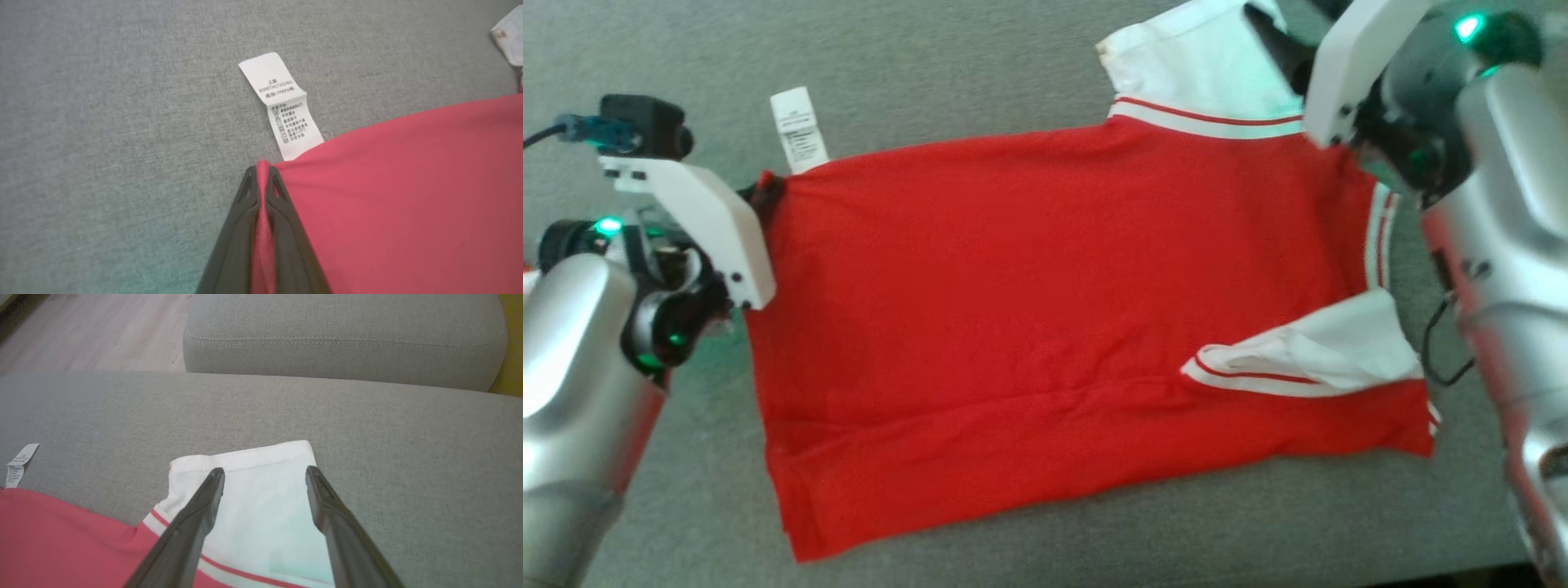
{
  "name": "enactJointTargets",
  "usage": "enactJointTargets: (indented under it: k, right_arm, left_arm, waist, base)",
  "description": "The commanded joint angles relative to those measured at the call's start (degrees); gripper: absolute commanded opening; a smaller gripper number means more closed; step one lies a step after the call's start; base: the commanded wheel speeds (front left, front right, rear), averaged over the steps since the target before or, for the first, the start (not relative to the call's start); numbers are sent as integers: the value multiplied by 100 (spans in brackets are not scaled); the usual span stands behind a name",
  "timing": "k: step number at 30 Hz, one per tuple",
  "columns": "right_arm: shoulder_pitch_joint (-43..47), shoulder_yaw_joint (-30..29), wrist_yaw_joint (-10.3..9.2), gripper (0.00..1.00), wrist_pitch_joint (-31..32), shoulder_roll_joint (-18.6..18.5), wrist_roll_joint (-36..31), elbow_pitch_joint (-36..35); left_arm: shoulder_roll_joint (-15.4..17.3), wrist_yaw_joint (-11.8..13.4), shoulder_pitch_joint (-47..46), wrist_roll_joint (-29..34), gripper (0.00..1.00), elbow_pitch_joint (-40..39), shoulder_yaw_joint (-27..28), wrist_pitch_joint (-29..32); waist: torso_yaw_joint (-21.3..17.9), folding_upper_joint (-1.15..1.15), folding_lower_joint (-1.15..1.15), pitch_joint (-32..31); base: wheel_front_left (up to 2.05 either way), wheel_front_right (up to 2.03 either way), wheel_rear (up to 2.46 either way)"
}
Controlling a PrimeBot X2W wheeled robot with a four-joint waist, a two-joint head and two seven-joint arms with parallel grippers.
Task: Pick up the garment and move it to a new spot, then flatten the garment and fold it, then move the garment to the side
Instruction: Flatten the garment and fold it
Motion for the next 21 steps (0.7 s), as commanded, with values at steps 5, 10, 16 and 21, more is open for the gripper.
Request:
enactJointTargets:
  k: [5,10,16,21]
  right_arm:
    - [-602,-253,43,100,-241,-94,-265,497]
    - [-1003,-751,43,100,-362,-213,-918,1696]
    - [-1141,-851,43,42,-297,-157,-1331,2415]
    - [-1168,-611,43,0,-316,-68,-1267,2437]
  left_arm:
    - [-124,-153,-113,69,0,-374,45,-353]
    - [-553,-320,-279,202,0,-464,-102,-826]
    - [-768,-423,-361,259,0,-371,-207,-1068]
    - [-748,-399,-366,304,0,-245,-178,-1208]
  waist:
    - [497,0,0,190]
    - [1005,0,0,394]
    - [1163,0,0,443]
    - [1049,0,0,394]
  base:
    - [0,0,0]
    - [0,0,0]
    - [0,0,0]
    - [0,0,0]
